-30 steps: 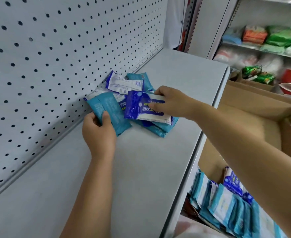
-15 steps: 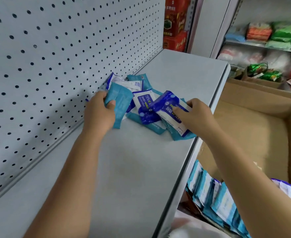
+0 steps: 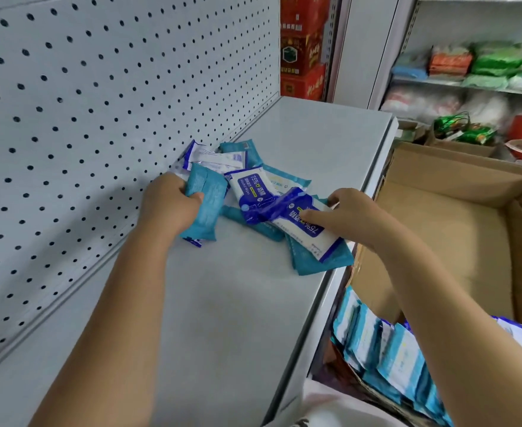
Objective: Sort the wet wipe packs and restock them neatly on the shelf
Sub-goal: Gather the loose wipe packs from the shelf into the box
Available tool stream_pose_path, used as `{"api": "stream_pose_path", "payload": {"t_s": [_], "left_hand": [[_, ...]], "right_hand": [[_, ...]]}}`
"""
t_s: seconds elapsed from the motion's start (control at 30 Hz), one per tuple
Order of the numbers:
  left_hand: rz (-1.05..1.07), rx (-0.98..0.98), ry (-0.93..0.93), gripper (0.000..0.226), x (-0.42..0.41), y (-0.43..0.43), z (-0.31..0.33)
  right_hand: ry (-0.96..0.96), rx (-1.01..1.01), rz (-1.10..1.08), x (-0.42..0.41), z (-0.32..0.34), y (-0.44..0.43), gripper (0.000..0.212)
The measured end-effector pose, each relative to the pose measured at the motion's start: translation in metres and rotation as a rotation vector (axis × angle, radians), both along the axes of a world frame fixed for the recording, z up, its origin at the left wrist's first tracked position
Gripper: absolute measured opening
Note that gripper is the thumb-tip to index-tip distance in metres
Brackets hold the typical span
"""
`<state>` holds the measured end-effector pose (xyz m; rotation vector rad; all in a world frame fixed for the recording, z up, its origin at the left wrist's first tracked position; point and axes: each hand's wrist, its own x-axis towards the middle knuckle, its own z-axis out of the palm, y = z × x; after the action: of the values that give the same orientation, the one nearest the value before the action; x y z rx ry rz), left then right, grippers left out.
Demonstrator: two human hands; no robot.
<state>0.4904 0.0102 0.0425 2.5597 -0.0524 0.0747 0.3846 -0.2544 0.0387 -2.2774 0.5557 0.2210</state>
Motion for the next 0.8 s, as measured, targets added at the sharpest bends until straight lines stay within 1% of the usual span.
{"api": "stream_pose_path", "payload": {"t_s": [0.03, 0.07, 0.1, 0.13, 0.17, 0.2, 0.23, 0.27, 0.3, 0.33, 0.43, 0.47, 0.5, 0.6, 0.67, 0.77, 0.8], "left_hand": [[0.008, -0.053, -0.024, 0.027, -0.006, -0.001, 0.005], [0.021, -0.146, -0.035, 0.023, -0.009, -0.002, 0.008], [0.053, -0.286, -0.029, 0.014, -0.009, -0.004, 0.009], [0.098, -0.47, -0.001, 0.012, -0.009, -0.008, 0.01], [0.138, -0.671, 0.059, 0.026, -0.008, -0.013, 0.011], [0.149, -0.85, 0.15, 0.033, -0.005, -0.02, 0.011], [0.138, -0.964, 0.238, 0.029, -0.002, -0.029, 0.01], [0.116, -1.021, 0.316, 0.018, 0.0, -0.039, 0.007], [0.097, -1.019, 0.356, 0.008, -0.001, -0.051, 0.004], [0.098, -0.958, 0.351, 0.002, 0.0, -0.062, 0.0], [0.153, -0.629, 0.243, 0.013, -0.001, -0.084, -0.011], [0.167, -0.556, 0.228, 0.012, -0.001, -0.088, -0.012], [0.174, -0.527, 0.234, 0.008, 0.001, -0.09, -0.012], [0.178, -0.558, 0.245, 0.007, 0.002, -0.091, -0.011], [0.161, -0.571, 0.215, 0.001, 0.0, -0.092, -0.011], [0.139, -0.575, 0.146, 0.013, -0.011, -0.096, -0.01], [0.115, -0.572, 0.104, 0.011, -0.016, -0.098, -0.011]], "right_hand": [[-0.017, 0.01, -0.009, -0.002, -0.001, 0.001, 0.051], [-0.036, 0.03, -0.025, -0.003, -0.002, 0.003, 0.053], [-0.055, 0.056, -0.044, -0.004, -0.003, 0.004, 0.054], [-0.073, 0.082, -0.06, -0.005, -0.003, 0.006, 0.054], [-0.086, 0.108, -0.074, -0.007, -0.004, 0.007, 0.052], [-0.096, 0.14, -0.092, -0.008, -0.005, 0.007, 0.05], [-0.109, 0.18, -0.114, -0.009, -0.006, 0.007, 0.05], [-0.129, 0.219, -0.14, -0.011, -0.008, 0.006, 0.05], [-0.155, 0.254, -0.17, -0.013, -0.01, 0.004, 0.049], [-0.183, 0.283, -0.2, -0.015, -0.012, 0.002, 0.049], [-0.253, 0.346, -0.298, -0.025, -0.017, -0.007, 0.046], [-0.277, 0.368, -0.323, -0.028, -0.018, -0.01, 0.045], [-0.298, 0.391, -0.344, -0.032, -0.019, -0.013, 0.044], [-0.338, 0.497, -0.397, -0.04, -0.024, -0.021, 0.041], [-0.358, 0.585, -0.435, -0.044, -0.029, -0.023, 0.042], [-0.403, 0.712, -0.472, -0.05, -0.036, -0.026, 0.04], [-0.421, 0.772, -0.489, -0.053, -0.038, -0.028, 0.04]]}}
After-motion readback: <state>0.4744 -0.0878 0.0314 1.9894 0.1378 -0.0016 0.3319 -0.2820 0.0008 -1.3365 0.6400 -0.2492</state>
